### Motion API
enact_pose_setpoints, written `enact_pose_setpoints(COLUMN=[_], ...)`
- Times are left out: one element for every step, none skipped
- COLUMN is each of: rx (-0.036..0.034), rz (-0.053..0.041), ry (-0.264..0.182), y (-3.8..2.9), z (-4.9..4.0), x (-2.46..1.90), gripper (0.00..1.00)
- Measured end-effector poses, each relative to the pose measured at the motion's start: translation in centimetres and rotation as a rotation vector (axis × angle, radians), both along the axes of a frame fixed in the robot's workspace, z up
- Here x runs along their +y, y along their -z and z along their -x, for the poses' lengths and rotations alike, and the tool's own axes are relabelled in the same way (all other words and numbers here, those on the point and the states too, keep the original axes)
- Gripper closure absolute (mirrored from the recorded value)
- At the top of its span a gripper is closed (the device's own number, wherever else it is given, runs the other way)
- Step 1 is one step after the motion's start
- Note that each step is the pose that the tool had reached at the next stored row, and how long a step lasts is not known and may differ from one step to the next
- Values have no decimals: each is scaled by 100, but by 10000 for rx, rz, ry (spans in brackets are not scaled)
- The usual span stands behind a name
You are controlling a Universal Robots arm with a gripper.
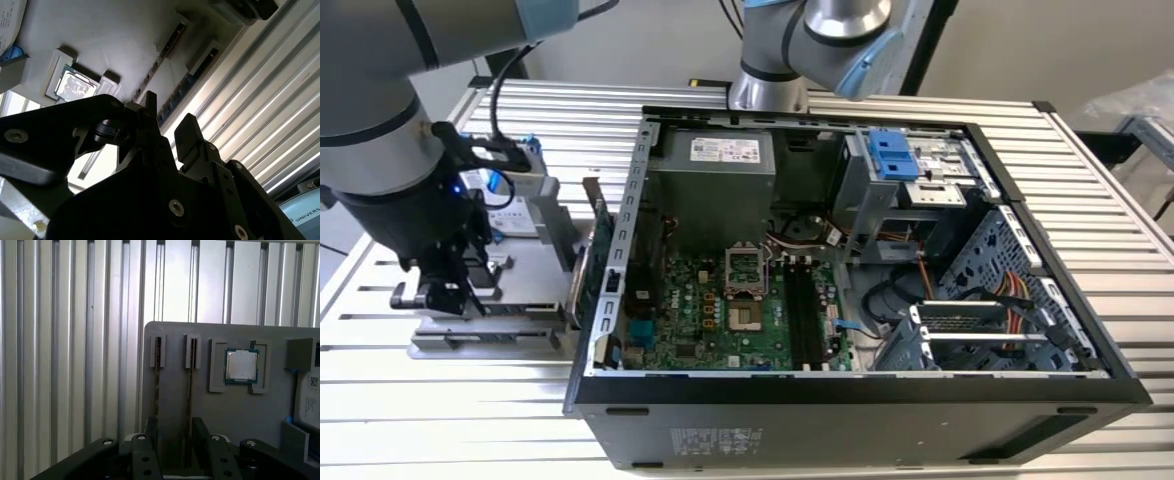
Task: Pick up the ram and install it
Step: 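Pick up the ram and move it above insertion slot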
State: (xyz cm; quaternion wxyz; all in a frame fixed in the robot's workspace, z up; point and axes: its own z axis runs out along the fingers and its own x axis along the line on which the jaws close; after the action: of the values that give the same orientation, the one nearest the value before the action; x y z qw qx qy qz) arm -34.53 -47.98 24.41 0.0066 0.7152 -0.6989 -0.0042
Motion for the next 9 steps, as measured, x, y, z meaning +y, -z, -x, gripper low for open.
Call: enact_pose_setpoints(rx=[0,0,-1,0,0,0,0,-1,-2], rz=[0,0,0,0,0,0,0,-1,-2], ry=[-5,-11,-17,-22,-24,-26,-27,-27,-26], y=[6,11,16,20,24,27,31,37,38], z=[0,0,0,0,0,0,0,0,0], x=[-2,-6,-9,-13,-17,-23,-29,-33,-33], gripper=[0,0,0,0,0,0,0,0,0])
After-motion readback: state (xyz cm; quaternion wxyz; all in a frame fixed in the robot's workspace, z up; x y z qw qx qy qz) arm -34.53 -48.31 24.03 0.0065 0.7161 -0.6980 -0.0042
